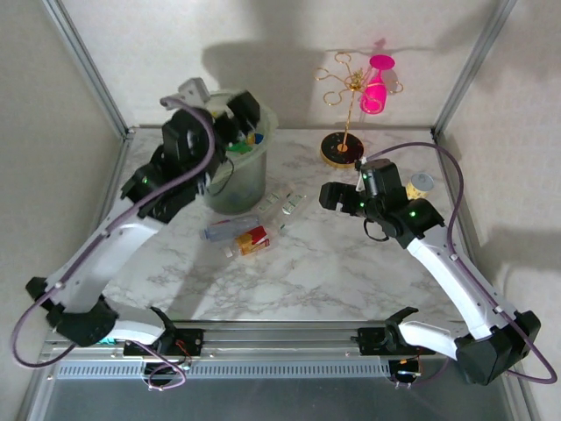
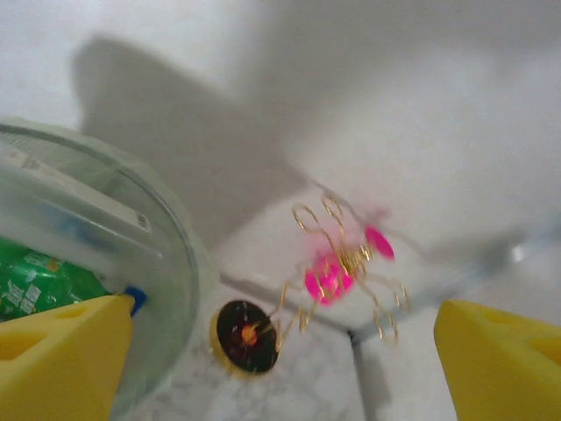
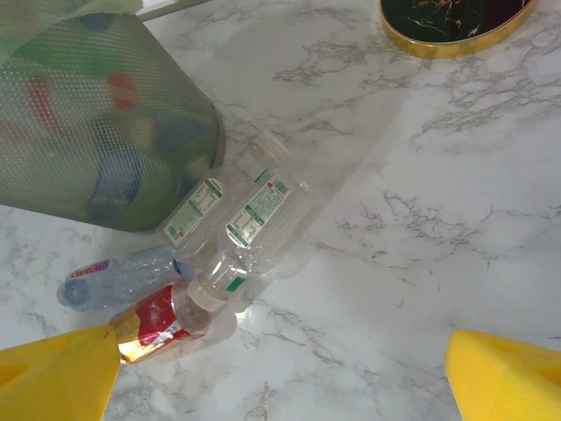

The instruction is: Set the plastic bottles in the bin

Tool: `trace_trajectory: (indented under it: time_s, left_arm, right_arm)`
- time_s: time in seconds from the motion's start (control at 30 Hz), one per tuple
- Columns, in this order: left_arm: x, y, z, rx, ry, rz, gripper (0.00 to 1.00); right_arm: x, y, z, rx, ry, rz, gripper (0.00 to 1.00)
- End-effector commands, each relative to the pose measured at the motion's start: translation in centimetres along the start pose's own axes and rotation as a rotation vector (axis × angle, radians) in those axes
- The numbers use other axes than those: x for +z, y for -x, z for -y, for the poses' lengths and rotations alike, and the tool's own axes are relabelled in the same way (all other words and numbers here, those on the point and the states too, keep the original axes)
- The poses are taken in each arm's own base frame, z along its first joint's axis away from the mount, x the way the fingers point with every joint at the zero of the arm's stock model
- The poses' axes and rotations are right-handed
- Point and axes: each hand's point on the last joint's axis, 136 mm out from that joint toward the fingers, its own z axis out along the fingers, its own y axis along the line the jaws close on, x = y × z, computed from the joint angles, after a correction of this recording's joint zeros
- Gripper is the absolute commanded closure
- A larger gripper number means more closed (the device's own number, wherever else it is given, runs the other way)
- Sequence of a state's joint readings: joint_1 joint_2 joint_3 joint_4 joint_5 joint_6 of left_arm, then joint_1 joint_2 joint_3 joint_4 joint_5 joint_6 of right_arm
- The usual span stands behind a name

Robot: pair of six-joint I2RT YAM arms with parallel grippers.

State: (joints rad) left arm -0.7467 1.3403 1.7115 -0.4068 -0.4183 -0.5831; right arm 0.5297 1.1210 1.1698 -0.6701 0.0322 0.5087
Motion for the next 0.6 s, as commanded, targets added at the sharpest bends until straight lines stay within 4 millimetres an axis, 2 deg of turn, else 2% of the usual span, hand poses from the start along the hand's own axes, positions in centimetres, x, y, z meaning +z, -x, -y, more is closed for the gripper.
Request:
trace_trajectory:
  time_s: [0.0, 0.1, 0.23, 0.4, 0.47, 0.57]
  left_arm:
    - [-2.1, -2.9, -1.4, 0.389, 0.0, -0.061, 0.11]
    - [-3.5, -7.0, -2.7, 0.527, -0.057, -0.191, 0.12]
    - [-3.4, -12.4, -6.0, 0.632, -0.012, -0.361, 0.1]
    - [-2.1, -18.8, -8.9, 0.682, 0.023, -0.528, 0.0]
    - [-1.1, -19.9, -9.8, 0.679, 0.069, -0.526, 0.0]
    - [0.4, -22.7, -9.8, 0.63, 0.069, -0.573, 0.0]
  right_arm:
    - [-0.8, 0.3, -0.1, -0.022, 0.006, 0.01, 0.05]
    - [-0.8, 0.2, -0.4, -0.012, 0.02, 0.0, 0.05]
    - [-0.7, -0.1, -0.4, -0.002, 0.025, -0.006, 0.05]
    - [-0.5, -0.4, -0.2, 0.003, 0.023, -0.011, 0.04]
    - [-0.8, -0.5, 0.0, 0.004, 0.013, -0.006, 0.04]
    - [-1.5, -0.3, 0.6, 0.008, -0.009, 0.023, 0.05]
